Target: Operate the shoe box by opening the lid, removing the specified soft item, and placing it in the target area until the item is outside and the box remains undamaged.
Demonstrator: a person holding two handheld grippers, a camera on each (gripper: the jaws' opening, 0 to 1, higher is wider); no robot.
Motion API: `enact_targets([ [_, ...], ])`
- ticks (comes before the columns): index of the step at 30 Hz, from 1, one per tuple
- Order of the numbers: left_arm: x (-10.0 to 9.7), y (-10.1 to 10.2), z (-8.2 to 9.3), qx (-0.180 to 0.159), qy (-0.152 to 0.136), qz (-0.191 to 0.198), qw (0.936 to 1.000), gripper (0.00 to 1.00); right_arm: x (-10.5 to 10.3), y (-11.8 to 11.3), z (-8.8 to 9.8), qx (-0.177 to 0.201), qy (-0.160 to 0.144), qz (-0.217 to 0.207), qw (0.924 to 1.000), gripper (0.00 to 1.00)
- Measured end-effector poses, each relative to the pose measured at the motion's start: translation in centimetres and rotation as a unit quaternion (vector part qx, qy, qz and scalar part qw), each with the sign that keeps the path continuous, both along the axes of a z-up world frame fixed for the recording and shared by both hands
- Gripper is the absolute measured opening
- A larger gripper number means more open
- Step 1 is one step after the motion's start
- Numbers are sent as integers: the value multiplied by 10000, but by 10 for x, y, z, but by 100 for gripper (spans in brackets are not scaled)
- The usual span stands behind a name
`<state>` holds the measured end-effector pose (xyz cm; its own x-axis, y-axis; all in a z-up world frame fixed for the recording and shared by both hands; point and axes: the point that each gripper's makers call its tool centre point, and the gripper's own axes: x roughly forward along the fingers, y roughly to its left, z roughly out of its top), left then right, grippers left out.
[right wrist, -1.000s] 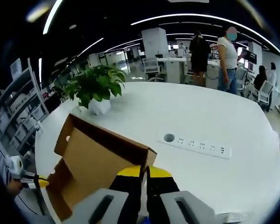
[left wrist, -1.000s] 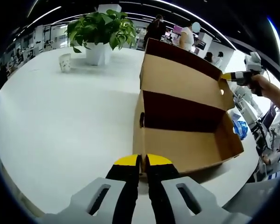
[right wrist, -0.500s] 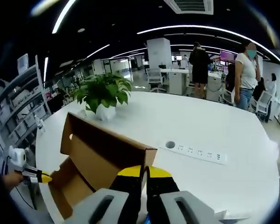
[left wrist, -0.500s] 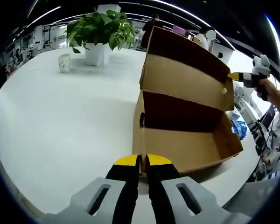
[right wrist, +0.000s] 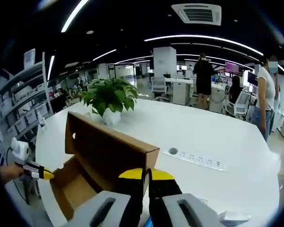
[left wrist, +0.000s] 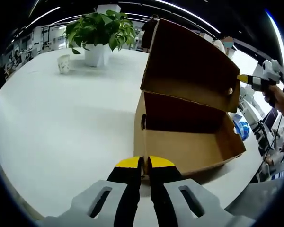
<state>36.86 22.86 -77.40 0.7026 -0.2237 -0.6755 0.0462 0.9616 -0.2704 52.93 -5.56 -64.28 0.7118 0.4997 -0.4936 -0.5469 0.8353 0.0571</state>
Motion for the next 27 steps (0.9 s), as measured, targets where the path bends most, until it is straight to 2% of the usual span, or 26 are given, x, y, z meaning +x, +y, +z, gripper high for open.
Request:
enact_targets([
  [16, 0, 0, 0, -48, 7, -12, 10000, 3, -17, -2, 4, 118, -285, 19, 9995, 0],
  [27, 0, 1, 0, -96, -18, -16, 10000, 4, -34, -2, 4, 21, -528, 84, 9986, 0],
])
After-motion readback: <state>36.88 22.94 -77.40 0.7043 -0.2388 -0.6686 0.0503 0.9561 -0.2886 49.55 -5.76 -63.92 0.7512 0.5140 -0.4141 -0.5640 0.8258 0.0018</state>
